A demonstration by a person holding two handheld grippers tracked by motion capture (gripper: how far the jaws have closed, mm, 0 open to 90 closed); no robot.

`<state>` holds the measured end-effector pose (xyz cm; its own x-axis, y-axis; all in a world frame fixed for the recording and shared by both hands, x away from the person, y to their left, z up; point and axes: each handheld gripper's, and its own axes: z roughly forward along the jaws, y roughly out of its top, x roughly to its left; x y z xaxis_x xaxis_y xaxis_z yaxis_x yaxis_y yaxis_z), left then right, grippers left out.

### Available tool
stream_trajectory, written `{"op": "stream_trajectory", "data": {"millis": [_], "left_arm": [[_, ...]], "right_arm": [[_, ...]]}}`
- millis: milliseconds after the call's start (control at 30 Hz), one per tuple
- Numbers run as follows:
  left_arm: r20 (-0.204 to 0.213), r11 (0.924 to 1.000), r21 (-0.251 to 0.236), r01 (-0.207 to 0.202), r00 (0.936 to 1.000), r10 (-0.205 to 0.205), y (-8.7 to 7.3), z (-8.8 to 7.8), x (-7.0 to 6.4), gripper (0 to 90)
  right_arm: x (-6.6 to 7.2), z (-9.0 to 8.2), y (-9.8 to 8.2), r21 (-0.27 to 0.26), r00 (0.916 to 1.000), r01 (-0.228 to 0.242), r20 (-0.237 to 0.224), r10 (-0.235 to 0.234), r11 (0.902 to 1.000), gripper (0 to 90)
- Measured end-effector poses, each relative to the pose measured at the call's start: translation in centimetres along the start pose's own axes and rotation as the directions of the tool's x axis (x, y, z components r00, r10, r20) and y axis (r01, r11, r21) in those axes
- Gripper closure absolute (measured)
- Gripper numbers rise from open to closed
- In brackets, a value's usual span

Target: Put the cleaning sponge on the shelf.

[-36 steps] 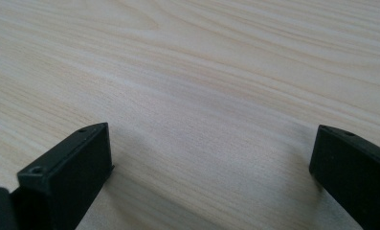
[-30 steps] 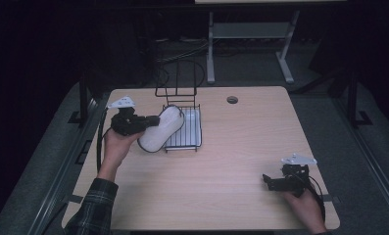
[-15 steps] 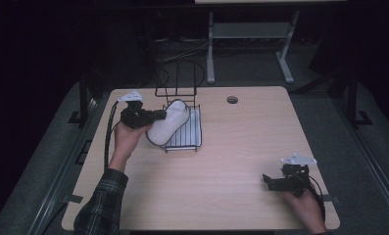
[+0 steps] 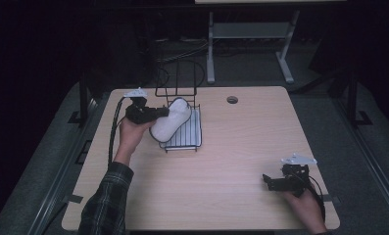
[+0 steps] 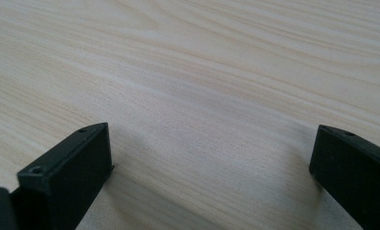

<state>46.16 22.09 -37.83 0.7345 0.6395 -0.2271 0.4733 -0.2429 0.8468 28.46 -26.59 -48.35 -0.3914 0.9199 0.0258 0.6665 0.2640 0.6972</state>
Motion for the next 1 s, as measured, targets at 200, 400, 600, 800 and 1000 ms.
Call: {"op": "stream_trajectory", "data": {"millis": [200,400,600,800,1000], "left_arm": [[-0.018,1.0,-0.006,0.004,0.9998,-0.004,0.0,0.4,0.5,81.2],[-0.04,1.0,0.0,0.002,0.9992,-0.002,-0.1,1.0,0.7,79.7],[-0.082,0.9995,0.031,-0.002,0.9966,0.004,-0.4,1.5,0.9,77.6],[-0.109,0.9989,0.046,-0.006,0.994,0.011,-0.5,1.6,1.2,76.0],[-0.137,0.9975,0.071,-0.003,0.9905,0.013,-0.7,1.7,1.5,72.9]], "right_arm": [[0.0,0.0,0.0,0.0,1.0,0.0,0.0,0.0,1.0,0.2],[0.0,0.0,0.0,-0.001,1.0,0.001,-0.001,-0.001,1.0,0.2],[0.0,0.0,0.0,-0.001,1.0,0.003,-0.002,-0.003,1.0,0.2],[0.0,0.0,0.0,-0.001,1.0,0.004,-0.002,-0.004,1.0,0.2],[0.0,0.0,0.0,-0.001,1.0,0.004,-0.003,-0.004,1.0,0.2]]}}
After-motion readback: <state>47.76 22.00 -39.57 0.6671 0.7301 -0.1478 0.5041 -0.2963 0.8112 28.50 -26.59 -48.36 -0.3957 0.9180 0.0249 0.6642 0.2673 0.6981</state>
